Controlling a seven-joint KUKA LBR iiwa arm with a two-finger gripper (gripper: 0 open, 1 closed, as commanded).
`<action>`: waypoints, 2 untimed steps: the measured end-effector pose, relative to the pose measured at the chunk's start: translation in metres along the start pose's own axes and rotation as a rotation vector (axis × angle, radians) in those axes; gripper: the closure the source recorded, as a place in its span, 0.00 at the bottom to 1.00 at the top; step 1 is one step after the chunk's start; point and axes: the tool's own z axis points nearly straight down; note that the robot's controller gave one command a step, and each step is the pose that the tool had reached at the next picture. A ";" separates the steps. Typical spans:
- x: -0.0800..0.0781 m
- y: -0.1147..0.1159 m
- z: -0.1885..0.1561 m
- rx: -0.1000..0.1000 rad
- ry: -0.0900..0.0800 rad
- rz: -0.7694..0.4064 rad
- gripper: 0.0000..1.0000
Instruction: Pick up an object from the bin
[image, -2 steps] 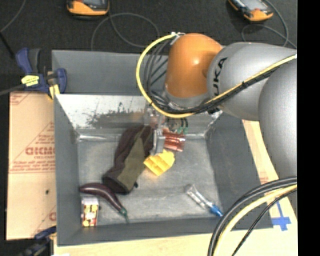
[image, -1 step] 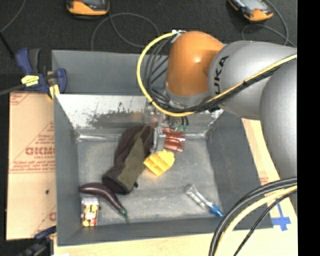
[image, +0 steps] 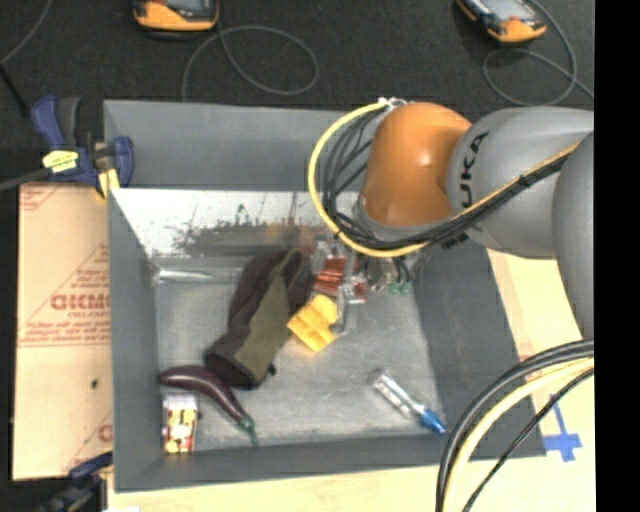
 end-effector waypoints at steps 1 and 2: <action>0.005 -0.009 0.055 0.000 -0.007 -0.003 0.00; 0.009 -0.009 0.086 -0.002 -0.003 0.069 0.00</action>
Offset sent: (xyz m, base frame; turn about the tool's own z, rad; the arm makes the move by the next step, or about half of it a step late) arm -0.0181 -0.0186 -0.0479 0.3844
